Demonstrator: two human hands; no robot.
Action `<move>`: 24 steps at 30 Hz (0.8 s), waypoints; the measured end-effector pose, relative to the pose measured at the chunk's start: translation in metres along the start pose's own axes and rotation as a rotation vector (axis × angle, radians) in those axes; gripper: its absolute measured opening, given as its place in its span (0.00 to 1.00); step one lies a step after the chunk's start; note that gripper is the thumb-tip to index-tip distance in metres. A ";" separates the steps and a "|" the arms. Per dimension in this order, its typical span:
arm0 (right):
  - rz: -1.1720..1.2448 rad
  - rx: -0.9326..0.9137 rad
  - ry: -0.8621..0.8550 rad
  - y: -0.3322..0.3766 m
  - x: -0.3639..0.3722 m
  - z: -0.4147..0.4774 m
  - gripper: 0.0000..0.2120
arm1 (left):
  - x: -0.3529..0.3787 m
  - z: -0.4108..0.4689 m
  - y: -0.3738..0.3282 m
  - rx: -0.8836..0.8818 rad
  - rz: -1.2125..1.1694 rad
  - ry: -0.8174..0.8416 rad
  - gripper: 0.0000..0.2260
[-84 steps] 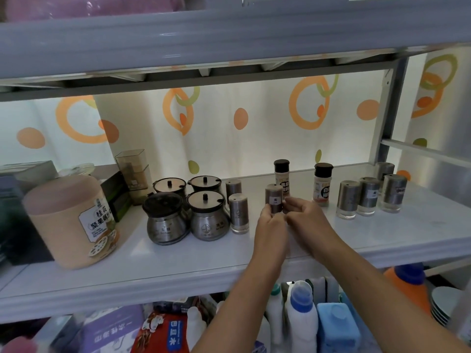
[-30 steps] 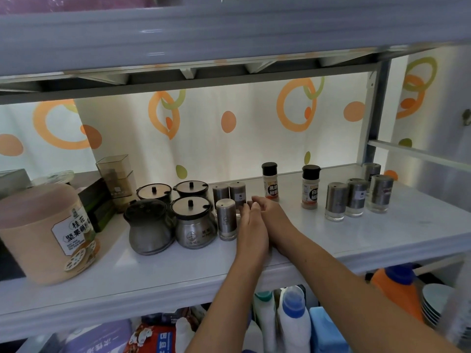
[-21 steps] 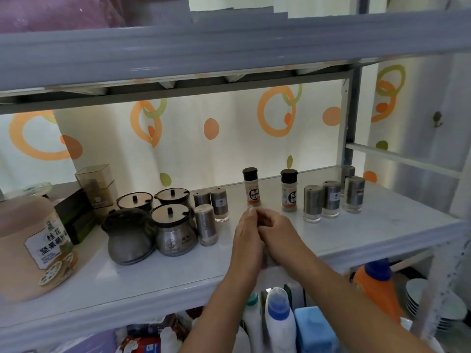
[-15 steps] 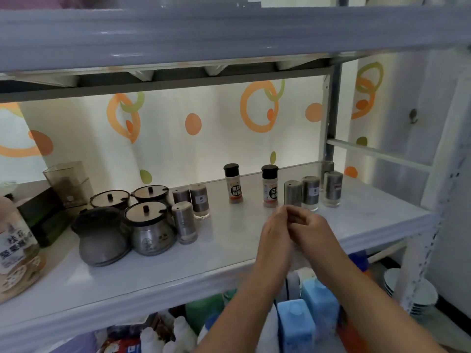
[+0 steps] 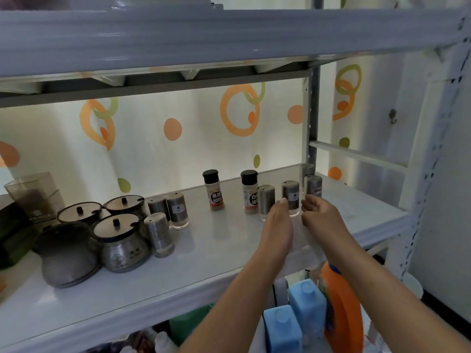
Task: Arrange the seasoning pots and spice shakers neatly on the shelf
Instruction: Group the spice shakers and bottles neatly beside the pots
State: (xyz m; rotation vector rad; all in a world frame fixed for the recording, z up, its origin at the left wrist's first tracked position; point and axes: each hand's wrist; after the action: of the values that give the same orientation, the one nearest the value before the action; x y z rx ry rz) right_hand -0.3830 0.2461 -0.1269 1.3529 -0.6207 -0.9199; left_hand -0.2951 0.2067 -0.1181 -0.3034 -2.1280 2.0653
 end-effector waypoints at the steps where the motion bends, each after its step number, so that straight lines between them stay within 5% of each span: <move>1: -0.016 -0.007 0.005 0.001 0.002 0.003 0.25 | 0.002 0.003 0.002 -0.005 -0.008 -0.002 0.19; 10: -0.097 -0.022 0.012 -0.001 0.015 0.012 0.19 | 0.009 0.004 0.000 -0.013 -0.055 0.018 0.20; 24: -0.421 -0.362 0.064 0.011 0.013 -0.005 0.16 | -0.040 -0.013 0.005 0.037 -0.028 0.092 0.25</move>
State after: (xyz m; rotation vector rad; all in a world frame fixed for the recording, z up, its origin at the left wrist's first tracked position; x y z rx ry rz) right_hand -0.3699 0.2380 -0.1182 1.1951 -0.1046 -1.2530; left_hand -0.2530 0.2093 -0.1220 -0.3553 -2.0278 2.0312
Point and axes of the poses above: each hand's wrist, its own z-axis towards the middle knuckle, its own x-axis out of the palm, y = z × x, and after that the axes turned 15 degrees about -y, right-handed
